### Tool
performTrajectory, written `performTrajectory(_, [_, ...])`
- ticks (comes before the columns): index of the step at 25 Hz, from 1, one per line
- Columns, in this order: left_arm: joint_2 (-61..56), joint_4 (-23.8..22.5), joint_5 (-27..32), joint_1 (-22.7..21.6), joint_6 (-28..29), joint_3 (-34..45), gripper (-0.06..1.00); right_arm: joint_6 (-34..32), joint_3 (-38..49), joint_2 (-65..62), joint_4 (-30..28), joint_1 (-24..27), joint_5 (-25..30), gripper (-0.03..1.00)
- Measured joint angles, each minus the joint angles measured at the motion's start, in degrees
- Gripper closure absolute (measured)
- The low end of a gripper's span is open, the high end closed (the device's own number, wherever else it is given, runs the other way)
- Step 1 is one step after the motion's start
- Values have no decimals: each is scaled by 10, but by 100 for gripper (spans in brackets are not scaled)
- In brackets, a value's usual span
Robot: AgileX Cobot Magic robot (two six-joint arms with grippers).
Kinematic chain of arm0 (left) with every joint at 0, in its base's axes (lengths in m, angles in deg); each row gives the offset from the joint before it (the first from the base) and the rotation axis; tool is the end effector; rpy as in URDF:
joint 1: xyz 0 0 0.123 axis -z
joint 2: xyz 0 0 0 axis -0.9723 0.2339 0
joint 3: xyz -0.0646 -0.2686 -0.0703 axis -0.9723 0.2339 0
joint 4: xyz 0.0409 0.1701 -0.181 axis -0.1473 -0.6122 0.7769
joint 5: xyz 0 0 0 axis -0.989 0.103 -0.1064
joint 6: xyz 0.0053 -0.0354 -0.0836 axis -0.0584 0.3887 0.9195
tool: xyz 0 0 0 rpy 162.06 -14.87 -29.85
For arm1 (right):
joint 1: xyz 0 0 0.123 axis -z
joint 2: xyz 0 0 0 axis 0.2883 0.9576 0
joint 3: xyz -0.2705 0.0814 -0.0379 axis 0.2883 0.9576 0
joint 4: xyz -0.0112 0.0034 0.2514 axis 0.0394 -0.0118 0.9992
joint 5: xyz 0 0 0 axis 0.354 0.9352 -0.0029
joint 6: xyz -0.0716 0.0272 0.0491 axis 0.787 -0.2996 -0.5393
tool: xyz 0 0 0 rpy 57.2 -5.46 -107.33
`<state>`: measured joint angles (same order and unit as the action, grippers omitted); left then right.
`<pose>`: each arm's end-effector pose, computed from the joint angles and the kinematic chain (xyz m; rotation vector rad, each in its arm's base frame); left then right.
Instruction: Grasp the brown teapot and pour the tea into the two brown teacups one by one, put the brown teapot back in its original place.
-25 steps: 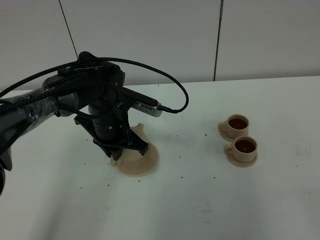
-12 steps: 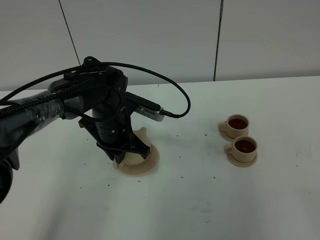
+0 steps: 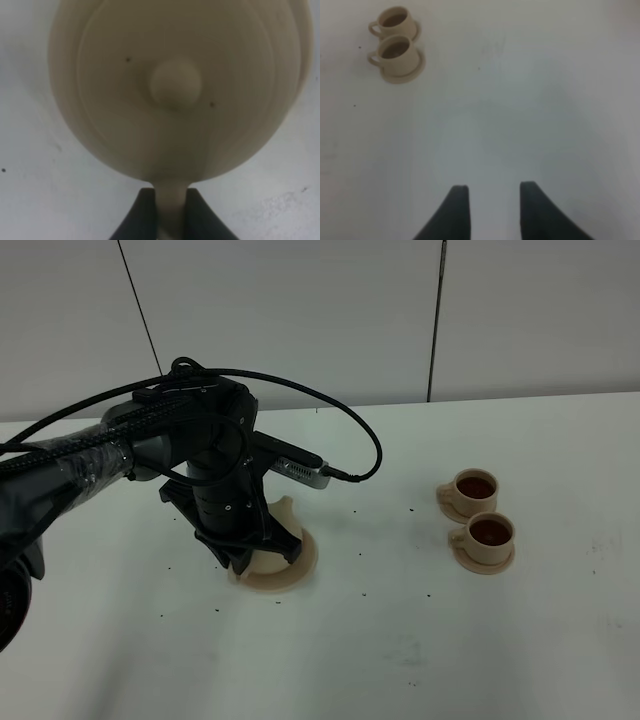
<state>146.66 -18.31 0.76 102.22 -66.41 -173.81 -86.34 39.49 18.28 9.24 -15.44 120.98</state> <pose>0.3995 -0.1794 0.1625 0.8103 2.9227 0.1754 0.0039 0.0072 0.2725 0.0718 2.1163 0.1251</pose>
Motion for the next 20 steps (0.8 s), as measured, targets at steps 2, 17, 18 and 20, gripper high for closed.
performTrajectory(2, [0,0,4,0,0,0,78,0,0,0,0,0,0,73])
performTrajectory(17, [0,6,5,0,-1,0,76,0,0,0,0,0,0,73])
performTrajectory(18, [0,6,5,0,-1,0,74,0,0,0,0,0,0,73])
performTrajectory(20, [0,6,7,0,0,0,69,0,0,0,0,0,0,73])
